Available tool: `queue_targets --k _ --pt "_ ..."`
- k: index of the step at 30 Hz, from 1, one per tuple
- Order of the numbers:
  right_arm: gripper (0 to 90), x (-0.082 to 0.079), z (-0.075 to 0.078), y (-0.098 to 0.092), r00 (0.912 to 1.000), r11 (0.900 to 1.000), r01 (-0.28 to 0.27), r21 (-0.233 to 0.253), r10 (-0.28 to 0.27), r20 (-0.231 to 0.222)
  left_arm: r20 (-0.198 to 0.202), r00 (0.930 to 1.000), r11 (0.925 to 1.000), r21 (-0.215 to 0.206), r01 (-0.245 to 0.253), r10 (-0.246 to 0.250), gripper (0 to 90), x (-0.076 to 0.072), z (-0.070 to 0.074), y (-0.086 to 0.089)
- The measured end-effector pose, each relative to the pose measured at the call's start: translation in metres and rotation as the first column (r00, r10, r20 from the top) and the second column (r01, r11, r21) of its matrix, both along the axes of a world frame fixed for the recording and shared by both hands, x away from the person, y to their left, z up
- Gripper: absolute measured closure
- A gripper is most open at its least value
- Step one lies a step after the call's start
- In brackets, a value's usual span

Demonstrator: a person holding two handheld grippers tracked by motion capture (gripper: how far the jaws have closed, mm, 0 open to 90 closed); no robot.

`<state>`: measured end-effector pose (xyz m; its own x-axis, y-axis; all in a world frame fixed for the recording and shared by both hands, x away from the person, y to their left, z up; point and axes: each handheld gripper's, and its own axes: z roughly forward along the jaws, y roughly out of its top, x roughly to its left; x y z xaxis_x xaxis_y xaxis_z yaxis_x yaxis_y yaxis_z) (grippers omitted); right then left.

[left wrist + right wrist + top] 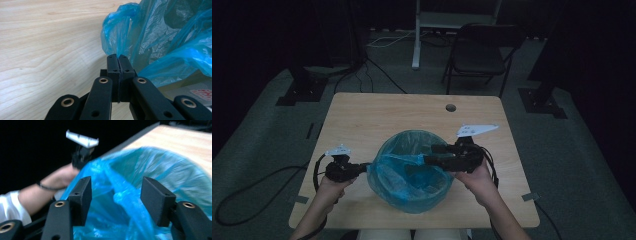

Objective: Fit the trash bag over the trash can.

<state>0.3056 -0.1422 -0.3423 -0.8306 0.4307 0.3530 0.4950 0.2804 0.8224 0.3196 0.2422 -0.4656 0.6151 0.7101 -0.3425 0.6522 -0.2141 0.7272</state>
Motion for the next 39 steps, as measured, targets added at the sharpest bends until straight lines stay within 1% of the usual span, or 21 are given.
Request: queue_targets --k 3,7,8,9,11,13,14,18,20,21,22,23,24,27,30,32,34,35,37,38,39 --pt "40.3 -0.001 -0.002 0.012 0.9988 0.996 -0.046 -0.077 0.047 0.015 -0.001 1.0000 1.0000 -0.009 -0.002 0.002 90.0 0.001 0.001 0.001" --pt "43.6 0.000 -0.006 0.025 0.9965 0.981 -0.074 -0.178 0.080 0.024 0.002 1.0000 1.0000 -0.007 -0.001 0.001 90.0 0.001 0.001 0.002" --pt "49.5 0.001 -0.007 0.028 0.9963 0.978 -0.075 -0.196 0.081 0.026 0.002 1.0000 1.0000 -0.007 -0.002 0.002 90.0 0.001 0.001 0.002" --pt "60.9 0.002 -0.009 0.029 0.9958 0.974 -0.077 -0.213 0.085 0.032 0.002 1.0000 1.0000 -0.009 -0.002 0.002 90.0 0.001 0.001 0.002" --pt "77.5 0.003 -0.011 0.032 0.9935 0.969 -0.107 -0.224 0.113 0.013 0.001 1.0000 0.9999 -0.012 0.001 -0.001 90.0 0.001 0.001 0.002" --pt "90.0 0.003 -0.011 0.031 0.9899 0.972 -0.140 -0.191 0.142 -0.004 -0.001 1.0000 0.9998 -0.020 0.003 -0.003 90.0 0.001 0.000 0.002" --pt "90.0 0.002 -0.010 0.030 0.9876 0.973 -0.157 -0.168 0.156 -0.015 -0.004 1.0000 0.9997 -0.023 0.002 -0.002 90.0 0.001 0.000 0.003" --pt "90.0 -0.007 -0.003 0.023 0.9847 0.980 -0.173 -0.095 0.174 -0.002 -0.002 1.0000 0.9997 -0.026 -0.003 0.003 90.0 0.001 0.000 0.004" --pt "90.0 -0.013 0.002 0.021 0.9854 0.981 -0.162 -0.103 0.166 0.035 -0.001 1.0000 0.9997 -0.026 -0.002 0.002 90.0 0.000 0.001 0.004" --pt "83.1 -0.014 0.004 0.019 0.9873 0.985 -0.140 -0.105 0.147 0.060 0.000 1.0000 0.9997 -0.026 -0.002 0.002 90.0 0.001 0.001 0.004" --pt "70.7 -0.013 0.005 0.018 0.9900 0.988 -0.111 -0.111 0.120 0.074 0.000 1.0000 0.9996 -0.027 -0.002 0.002 90.0 0.001 0.001 0.004" --pt "61.1 -0.010 0.005 0.017 0.9911 0.985 -0.094 -0.143 0.106 0.080 -0.001 1.0000 0.9996 -0.028 -0.001 0.001 90.0 0.001 0.001 0.003" --pt "52.8 -0.007 0.004 0.017 0.9922 0.981 -0.067 -0.180 0.085 0.092 0.001 1.0000 0.9996 -0.030 -0.001 0.001 90.0 0.001 0.001 0.003" --pt "43.6 0.004 -0.004 0.023 0.9929 0.958 -0.042 -0.284 0.072 0.095 -0.002 1.0000 0.9996 -0.026 0.006 -0.006 90.0 0.001 0.000 0.001" --pt "46.0 0.010 -0.014 0.032 0.9925 0.934 -0.058 -0.353 0.092 0.080 -0.005 1.0000 0.9997 -0.024 0.005 -0.005 90.0 0.002 -0.001 0.001" --pt "63.6 0.012 -0.018 0.037 0.9906 0.918 -0.052 -0.392 0.097 0.097 -0.008 1.0000 0.9997 -0.025 0.003 -0.004 90.0 0.003 -0.002 0.002" --pt "83.0 0.012 -0.018 0.038 0.9914 0.920 -0.058 -0.387 0.098 0.086 -0.007 1.0000 0.9997 -0.024 0.004 -0.005 90.0 0.002 -0.002 0.002" --pt "87.1 0.011 -0.017 0.036 0.9914 0.928 -0.068 -0.368 0.104 0.079 -0.008 1.0000 0.9997 -0.023 0.004 -0.004 90.0 0.002 -0.002 0.003" --pt "88.7 0.009 -0.013 0.032 0.9916 0.944 -0.070 -0.323 0.101 0.081 -0.006 1.0000 0.9997 -0.022 0.001 -0.001 90.0 0.002 -0.001 0.003" --pt "88.8 0.006 -0.010 0.030 0.9904 0.956 -0.087 -0.281 0.113 0.079 -0.006 1.0000 0.9997 -0.025 -0.002 0.002 90.0 0.002 -0.001 0.004" --pt "88.9 0.002 -0.007 0.026 0.9884 0.970 -0.124 -0.211 0.140 0.059 -0.006 1.0000 0.9996 -0.027 -0.003 0.003 90.0 0.002 -0.002 0.004"
